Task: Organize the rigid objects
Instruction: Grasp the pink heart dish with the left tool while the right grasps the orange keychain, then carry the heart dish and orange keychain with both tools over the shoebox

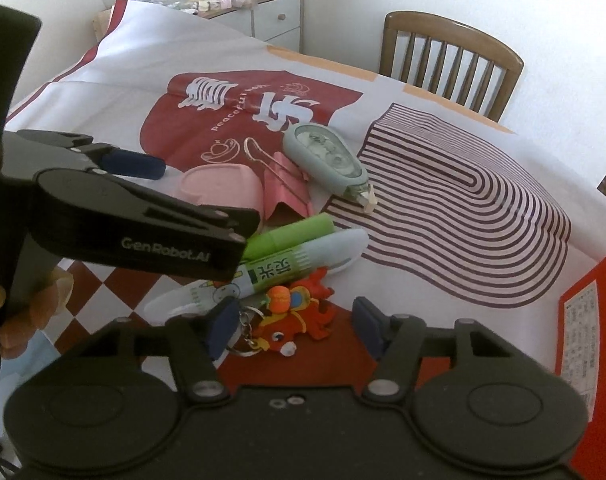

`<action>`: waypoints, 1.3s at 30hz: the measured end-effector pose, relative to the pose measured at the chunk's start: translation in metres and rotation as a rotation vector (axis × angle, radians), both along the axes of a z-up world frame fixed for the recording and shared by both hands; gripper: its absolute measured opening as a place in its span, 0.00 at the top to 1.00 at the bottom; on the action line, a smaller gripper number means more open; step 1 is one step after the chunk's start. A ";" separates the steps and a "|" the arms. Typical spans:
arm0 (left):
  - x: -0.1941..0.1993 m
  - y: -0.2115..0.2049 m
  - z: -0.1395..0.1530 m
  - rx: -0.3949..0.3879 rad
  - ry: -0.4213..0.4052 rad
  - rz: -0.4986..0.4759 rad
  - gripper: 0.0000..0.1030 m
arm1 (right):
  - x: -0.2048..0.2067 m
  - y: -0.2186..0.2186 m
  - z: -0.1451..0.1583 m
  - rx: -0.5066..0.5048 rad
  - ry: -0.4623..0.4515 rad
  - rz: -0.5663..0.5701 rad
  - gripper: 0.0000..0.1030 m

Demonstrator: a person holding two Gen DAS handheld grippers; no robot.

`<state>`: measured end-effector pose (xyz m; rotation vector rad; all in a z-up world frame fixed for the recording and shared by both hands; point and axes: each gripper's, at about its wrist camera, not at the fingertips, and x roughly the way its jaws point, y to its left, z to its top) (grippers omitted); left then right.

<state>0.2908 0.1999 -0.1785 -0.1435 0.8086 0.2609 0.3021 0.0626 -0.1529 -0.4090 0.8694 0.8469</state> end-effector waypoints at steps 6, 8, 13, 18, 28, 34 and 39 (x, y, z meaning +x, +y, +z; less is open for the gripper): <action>0.000 -0.010 -0.003 0.073 0.004 -0.037 0.26 | -0.004 0.001 0.000 0.004 -0.003 -0.005 0.58; -0.001 -0.010 -0.003 0.066 0.002 -0.046 0.26 | -0.006 0.003 0.000 -0.005 -0.014 -0.007 0.59; -0.004 -0.009 -0.001 0.059 0.003 -0.047 0.26 | -0.011 0.003 0.002 -0.021 -0.039 -0.010 0.63; -0.014 -0.008 0.006 0.035 0.000 -0.039 0.26 | -0.017 -0.004 0.009 -0.016 -0.045 -0.019 0.63; -0.043 -0.010 0.037 -0.047 -0.002 -0.037 0.26 | -0.040 -0.036 0.048 0.041 -0.068 -0.028 0.63; -0.057 -0.030 0.065 -0.050 -0.026 -0.090 0.26 | -0.053 -0.055 0.077 0.059 -0.073 -0.026 0.63; -0.063 -0.051 0.085 -0.048 -0.011 -0.137 0.26 | -0.066 -0.073 0.098 0.061 -0.069 -0.016 0.63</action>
